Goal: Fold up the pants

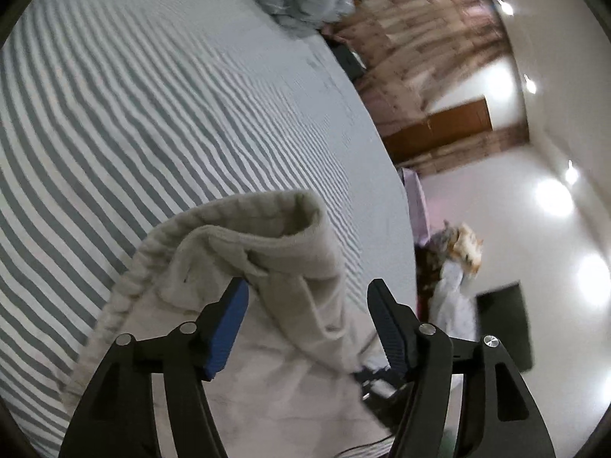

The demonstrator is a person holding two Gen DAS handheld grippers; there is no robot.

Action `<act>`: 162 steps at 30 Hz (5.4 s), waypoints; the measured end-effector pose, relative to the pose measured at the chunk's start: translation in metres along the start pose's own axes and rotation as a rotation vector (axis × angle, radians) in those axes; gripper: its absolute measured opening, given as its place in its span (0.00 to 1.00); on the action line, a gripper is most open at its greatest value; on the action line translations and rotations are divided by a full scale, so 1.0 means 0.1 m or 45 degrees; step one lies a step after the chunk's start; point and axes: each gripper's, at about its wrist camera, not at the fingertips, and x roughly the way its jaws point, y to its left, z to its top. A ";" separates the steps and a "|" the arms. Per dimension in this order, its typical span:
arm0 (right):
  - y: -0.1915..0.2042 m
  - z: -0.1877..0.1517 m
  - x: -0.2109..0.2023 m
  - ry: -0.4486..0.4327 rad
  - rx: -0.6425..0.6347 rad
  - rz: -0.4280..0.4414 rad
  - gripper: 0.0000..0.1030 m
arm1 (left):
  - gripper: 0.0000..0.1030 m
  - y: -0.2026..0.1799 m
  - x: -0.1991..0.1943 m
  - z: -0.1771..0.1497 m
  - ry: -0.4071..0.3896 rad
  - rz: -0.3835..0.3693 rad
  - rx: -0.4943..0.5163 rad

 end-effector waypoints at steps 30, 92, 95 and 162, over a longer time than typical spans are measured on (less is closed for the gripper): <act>-0.04 -0.27 -0.10 -0.072 0.116 -0.015 0.05 | 0.19 -0.56 0.77 0.31 0.240 0.322 0.146; 0.02 -1.68 -0.66 -0.080 1.357 0.204 0.48 | 0.42 0.93 -0.60 -1.75 0.034 0.158 -0.286; -0.10 -1.63 -0.54 -0.053 1.406 0.150 0.48 | 0.36 0.88 -0.58 -1.78 0.010 0.158 -0.287; 0.31 -2.11 -0.44 -0.110 1.554 0.183 0.18 | 0.28 0.81 -0.58 -1.21 0.048 0.430 0.114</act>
